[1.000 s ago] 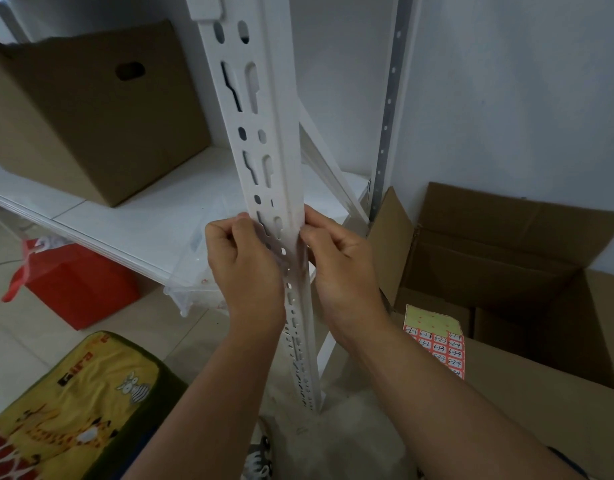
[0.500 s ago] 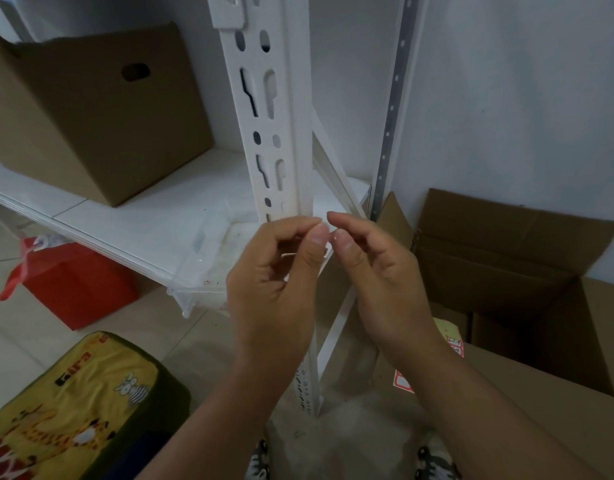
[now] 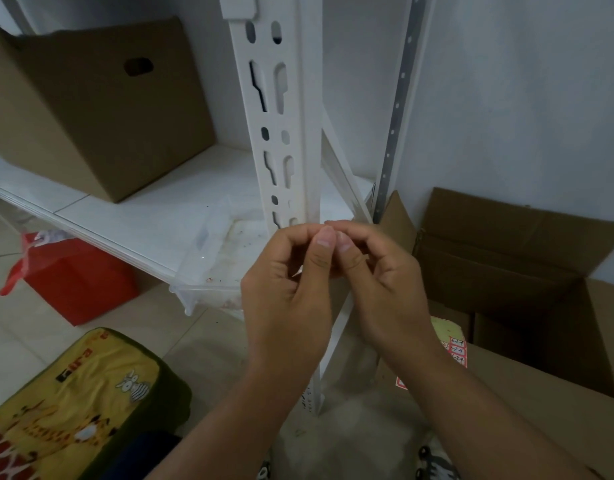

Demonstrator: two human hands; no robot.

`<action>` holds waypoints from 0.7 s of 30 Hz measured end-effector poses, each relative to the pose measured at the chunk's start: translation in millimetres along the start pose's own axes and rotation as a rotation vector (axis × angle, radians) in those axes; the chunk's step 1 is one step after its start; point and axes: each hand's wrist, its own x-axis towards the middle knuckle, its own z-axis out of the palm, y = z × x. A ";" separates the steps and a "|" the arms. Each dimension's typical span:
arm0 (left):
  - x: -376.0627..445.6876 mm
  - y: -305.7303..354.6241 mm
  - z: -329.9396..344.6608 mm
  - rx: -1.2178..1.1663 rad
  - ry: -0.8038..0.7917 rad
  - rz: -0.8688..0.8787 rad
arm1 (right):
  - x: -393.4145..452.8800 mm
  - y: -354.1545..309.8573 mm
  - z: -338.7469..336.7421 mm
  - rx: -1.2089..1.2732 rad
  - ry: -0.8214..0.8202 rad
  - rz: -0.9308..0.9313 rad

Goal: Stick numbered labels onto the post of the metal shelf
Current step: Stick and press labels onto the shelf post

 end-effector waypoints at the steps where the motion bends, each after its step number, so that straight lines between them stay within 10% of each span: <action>1: -0.2 -0.7 -0.1 0.018 0.002 -0.004 | -0.6 0.8 1.0 -0.009 -0.009 -0.006; 12: 32.0 -14.0 -31.2 0.060 0.183 -0.070 | 2.7 6.8 7.0 -0.008 0.035 0.077; 21: 89.6 -88.1 -70.7 0.911 -0.024 -0.323 | 25.1 13.1 26.9 0.103 0.027 0.290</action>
